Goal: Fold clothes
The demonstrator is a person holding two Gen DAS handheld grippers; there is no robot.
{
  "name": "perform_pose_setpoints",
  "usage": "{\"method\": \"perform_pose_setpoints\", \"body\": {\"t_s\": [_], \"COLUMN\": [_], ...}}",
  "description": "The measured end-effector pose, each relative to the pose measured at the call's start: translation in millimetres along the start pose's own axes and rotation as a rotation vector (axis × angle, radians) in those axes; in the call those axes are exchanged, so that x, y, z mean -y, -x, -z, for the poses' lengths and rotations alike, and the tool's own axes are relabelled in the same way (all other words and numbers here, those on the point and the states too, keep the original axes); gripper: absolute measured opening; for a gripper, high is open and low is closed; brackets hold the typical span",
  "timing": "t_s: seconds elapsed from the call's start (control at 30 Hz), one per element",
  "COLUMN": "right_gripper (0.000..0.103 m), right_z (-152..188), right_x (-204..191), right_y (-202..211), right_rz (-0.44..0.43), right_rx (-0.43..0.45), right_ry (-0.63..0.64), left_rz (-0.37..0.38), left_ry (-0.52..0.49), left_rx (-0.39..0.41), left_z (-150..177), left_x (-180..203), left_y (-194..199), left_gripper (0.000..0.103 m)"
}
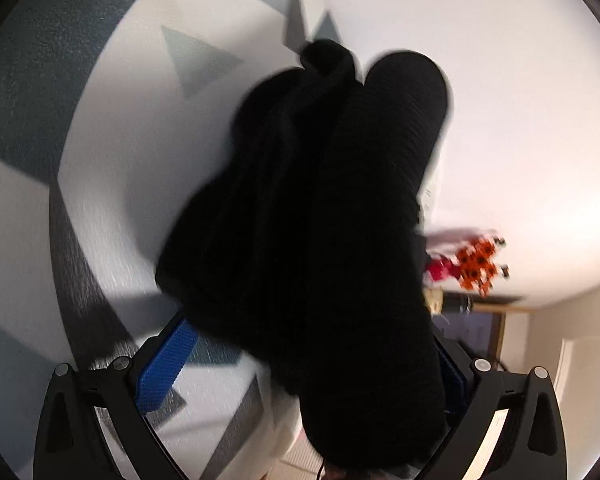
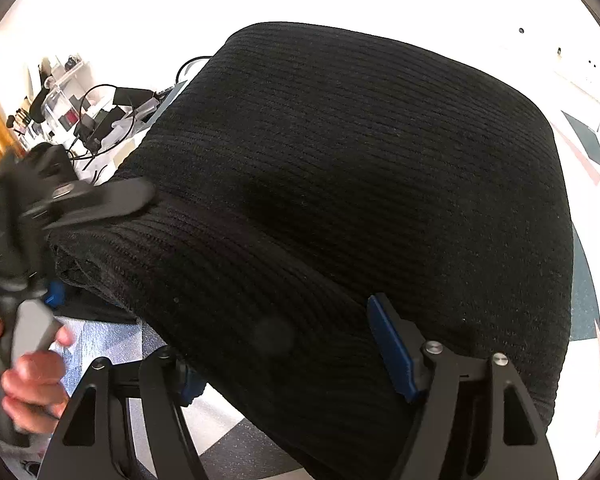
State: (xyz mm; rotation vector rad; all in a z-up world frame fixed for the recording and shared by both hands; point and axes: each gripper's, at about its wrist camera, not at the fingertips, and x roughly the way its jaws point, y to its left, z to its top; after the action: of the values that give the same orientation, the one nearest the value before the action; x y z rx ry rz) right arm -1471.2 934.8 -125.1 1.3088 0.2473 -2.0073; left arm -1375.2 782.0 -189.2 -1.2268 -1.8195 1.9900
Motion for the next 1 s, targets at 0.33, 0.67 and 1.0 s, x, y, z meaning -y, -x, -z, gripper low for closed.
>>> {"method": "perform_pose_setpoints", "body": {"t_s": [0.33,0.67,1.0], "right_gripper": [0.074,0.079,0.103], "right_z": [-7.7,7.8,-7.7], "right_x": [-9.7,30.5,196.8], "right_y": [-4.2,84.1,143.9], "right_rz": [0.014,-0.194,-0.232], "right_rx": [0.016,0.171,0.646], "right_ry": [0.04,-0.097,-0.748], "left_rz": [-0.12,-0.261,-0.35], "left_ry": [-0.07,-0.196,-0.269], "left_rx": [0.002,-0.039,0.006], "left_z": [-9.4,-12.8,-4.0], "left_x": [14.3,31.1,18.3], "left_y": [-9.6,-0.9,22.5], "left_gripper": [0.076,0.057,0.06]}}
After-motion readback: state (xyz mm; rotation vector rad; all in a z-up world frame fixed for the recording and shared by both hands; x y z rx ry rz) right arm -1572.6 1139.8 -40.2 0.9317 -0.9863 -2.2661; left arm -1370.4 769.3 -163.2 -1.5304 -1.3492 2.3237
